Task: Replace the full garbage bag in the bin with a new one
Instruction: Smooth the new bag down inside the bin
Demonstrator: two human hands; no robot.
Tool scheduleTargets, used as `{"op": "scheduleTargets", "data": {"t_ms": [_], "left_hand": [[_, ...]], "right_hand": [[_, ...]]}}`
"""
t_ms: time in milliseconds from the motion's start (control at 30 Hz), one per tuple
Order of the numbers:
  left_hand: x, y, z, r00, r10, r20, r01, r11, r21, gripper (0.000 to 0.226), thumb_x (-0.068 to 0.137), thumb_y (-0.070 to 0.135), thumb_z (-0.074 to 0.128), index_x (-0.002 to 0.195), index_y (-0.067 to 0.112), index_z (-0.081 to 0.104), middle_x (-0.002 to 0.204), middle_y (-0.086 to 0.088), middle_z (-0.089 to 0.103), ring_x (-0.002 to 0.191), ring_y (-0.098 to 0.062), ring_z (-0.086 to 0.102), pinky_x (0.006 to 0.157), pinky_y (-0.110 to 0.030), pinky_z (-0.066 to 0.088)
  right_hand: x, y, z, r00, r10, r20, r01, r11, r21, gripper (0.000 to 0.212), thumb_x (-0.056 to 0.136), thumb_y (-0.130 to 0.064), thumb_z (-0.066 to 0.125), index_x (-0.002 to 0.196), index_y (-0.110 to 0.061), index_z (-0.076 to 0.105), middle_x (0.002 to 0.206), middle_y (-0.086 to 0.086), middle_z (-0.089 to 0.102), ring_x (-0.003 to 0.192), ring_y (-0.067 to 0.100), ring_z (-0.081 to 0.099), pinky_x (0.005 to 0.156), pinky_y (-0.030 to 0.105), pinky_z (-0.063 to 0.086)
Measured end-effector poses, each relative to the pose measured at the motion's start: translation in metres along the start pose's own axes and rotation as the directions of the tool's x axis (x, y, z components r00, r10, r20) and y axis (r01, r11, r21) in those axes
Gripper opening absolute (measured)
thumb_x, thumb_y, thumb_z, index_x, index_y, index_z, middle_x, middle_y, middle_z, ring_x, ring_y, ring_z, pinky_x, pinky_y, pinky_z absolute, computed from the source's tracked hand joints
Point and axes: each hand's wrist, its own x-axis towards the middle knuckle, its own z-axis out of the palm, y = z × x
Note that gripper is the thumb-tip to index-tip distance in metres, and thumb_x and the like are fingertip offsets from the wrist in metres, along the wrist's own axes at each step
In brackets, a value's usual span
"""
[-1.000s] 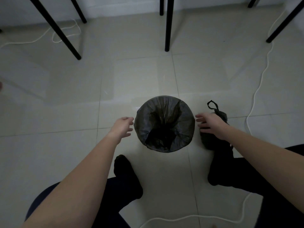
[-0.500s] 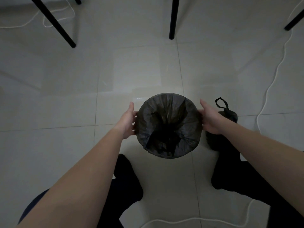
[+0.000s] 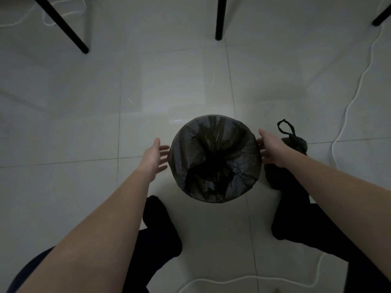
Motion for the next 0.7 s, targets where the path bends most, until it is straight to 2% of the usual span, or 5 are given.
{"op": "scheduleTargets", "data": {"t_ms": [200,400,467,567,700], "left_hand": [[-0.025,0.050,0.006,0.958,0.265,-0.109,-0.242,0.952,0.190,0.031,0.103,0.032,0.051,0.110,0.012,0.074,0.120,-0.014,0.073,0.089,-0.028,0.067,0.080,-0.038,0.053],[-0.062,0.055,0.006,0.996,0.036,0.078,-0.068,0.887,0.458,0.044,0.096,0.057,0.055,0.109,0.017,0.068,0.111,-0.004,0.072,0.095,-0.025,0.070,0.083,-0.042,0.055],[-0.070,0.047,0.007,0.992,0.013,0.126,-0.067,0.899,0.434,0.047,0.089,0.068,0.060,0.097,0.022,0.070,0.108,-0.002,0.071,0.096,-0.025,0.071,0.077,-0.040,0.057],[-0.071,0.041,0.008,0.985,-0.015,0.173,-0.041,0.948,0.315,0.058,0.076,0.073,0.061,0.098,0.021,0.075,0.111,-0.009,0.074,0.098,-0.033,0.075,0.080,-0.047,0.064],[-0.058,0.044,0.005,0.977,-0.092,0.193,0.035,0.959,0.281,0.077,0.090,0.081,0.047,0.117,0.012,0.067,0.120,-0.010,0.070,0.106,-0.040,0.071,0.100,-0.056,0.056]], "right_hand": [[-0.022,-0.028,0.000,0.979,-0.171,-0.107,0.173,0.985,0.004,0.058,0.108,-0.050,0.031,0.110,-0.008,0.070,0.111,0.015,0.071,0.089,0.029,0.068,0.081,0.041,0.056],[-0.045,-0.026,0.012,0.972,-0.224,-0.072,0.213,0.969,-0.127,0.056,0.104,-0.056,0.034,0.123,-0.013,0.064,0.124,0.012,0.066,0.111,0.030,0.062,0.094,0.045,0.049],[-0.049,-0.024,0.013,0.962,-0.251,-0.106,0.228,0.955,-0.188,0.056,0.104,-0.056,0.033,0.122,-0.012,0.064,0.128,0.014,0.064,0.117,0.033,0.060,0.101,0.048,0.047],[-0.055,-0.021,0.018,0.981,-0.191,-0.043,0.188,0.980,-0.066,0.046,0.101,-0.059,0.038,0.107,-0.022,0.064,0.121,0.008,0.067,0.106,0.024,0.063,0.080,0.039,0.052],[-0.051,-0.022,0.023,0.988,-0.152,-0.005,0.152,0.988,0.004,0.052,0.098,-0.067,0.037,0.105,-0.023,0.064,0.117,0.004,0.067,0.112,0.024,0.062,0.096,0.045,0.051]]}}
